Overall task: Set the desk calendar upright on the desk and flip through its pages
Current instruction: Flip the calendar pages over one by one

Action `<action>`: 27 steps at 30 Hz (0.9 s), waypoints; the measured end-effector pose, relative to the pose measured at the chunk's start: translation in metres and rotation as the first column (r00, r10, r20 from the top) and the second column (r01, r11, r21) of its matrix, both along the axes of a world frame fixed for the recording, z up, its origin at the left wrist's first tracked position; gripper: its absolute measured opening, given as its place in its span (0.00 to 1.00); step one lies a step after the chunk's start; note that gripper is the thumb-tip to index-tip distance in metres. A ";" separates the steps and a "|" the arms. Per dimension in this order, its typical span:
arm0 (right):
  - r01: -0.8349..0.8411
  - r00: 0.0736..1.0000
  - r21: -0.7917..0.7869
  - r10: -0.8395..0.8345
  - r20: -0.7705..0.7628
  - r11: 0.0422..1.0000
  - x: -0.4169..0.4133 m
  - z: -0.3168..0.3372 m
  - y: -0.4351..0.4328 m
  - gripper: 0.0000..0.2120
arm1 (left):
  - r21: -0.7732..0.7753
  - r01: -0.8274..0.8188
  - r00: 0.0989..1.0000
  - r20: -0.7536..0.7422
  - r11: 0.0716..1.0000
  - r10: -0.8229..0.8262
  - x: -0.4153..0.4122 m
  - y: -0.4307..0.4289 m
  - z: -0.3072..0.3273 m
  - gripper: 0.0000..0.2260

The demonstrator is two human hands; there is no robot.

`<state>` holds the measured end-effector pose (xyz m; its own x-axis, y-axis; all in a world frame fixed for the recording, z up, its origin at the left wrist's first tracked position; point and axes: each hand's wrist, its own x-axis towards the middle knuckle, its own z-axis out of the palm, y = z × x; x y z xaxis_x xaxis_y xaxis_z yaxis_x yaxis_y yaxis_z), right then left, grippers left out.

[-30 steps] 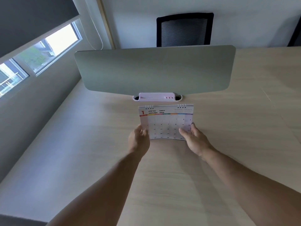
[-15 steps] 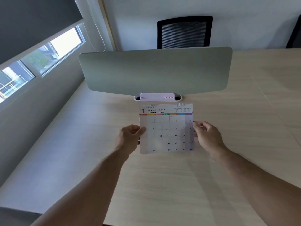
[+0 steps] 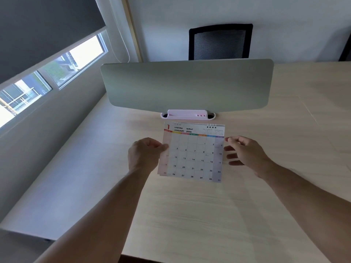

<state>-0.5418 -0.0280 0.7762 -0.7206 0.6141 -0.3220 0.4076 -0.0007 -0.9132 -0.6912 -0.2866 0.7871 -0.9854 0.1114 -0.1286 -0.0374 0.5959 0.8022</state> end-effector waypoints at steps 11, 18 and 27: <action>0.064 0.989 0.100 -0.050 -0.141 0.993 -0.002 0.021 0.014 0.20 | 0.447 0.142 0.984 0.030 0.883 -0.174 -0.009 0.014 0.057 0.10; -0.052 0.989 0.250 0.085 -0.122 0.967 -0.023 0.037 0.018 0.14 | 0.196 0.332 0.943 -0.079 0.923 -0.323 -0.028 0.050 0.063 0.18; -0.099 0.995 0.390 0.101 0.017 0.915 -0.057 0.012 0.014 0.20 | 0.043 0.325 0.946 -0.022 0.945 -0.324 -0.039 0.071 0.016 0.12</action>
